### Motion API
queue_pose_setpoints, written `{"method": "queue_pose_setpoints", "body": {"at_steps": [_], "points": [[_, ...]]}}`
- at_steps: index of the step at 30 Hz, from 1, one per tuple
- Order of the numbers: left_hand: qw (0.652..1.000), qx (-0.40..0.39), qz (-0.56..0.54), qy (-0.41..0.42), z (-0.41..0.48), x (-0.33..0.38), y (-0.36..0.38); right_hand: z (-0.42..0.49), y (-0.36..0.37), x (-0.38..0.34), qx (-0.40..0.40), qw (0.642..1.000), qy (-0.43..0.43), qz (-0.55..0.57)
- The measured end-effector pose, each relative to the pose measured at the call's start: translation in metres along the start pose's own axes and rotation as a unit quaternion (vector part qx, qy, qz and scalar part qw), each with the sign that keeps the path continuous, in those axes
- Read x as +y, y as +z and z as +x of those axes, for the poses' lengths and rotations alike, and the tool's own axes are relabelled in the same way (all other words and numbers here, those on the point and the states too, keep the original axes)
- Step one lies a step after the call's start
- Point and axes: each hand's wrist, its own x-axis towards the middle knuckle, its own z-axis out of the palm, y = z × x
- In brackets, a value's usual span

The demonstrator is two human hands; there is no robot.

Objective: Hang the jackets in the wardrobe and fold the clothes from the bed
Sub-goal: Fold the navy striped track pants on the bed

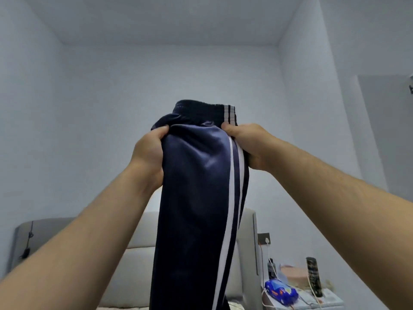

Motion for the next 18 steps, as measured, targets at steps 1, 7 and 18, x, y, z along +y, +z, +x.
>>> {"method": "queue_pose_setpoints", "body": {"at_steps": [1, 7, 18], "points": [[1.000, -0.002, 0.013, 0.016, 0.004, 0.014, 0.002, 0.002, 0.002, -0.009, -0.006, 1.000, -0.007, 0.019], [0.994, -0.049, 0.095, -0.005, 0.015, 0.031, -0.010, 0.010, 0.010, -0.008, -0.021, 0.997, 0.008, 0.072], [0.942, 0.042, 0.186, -0.277, -0.083, -0.237, -0.119, -0.081, 0.002, 0.277, 0.010, 0.965, 0.256, -0.051]]}}
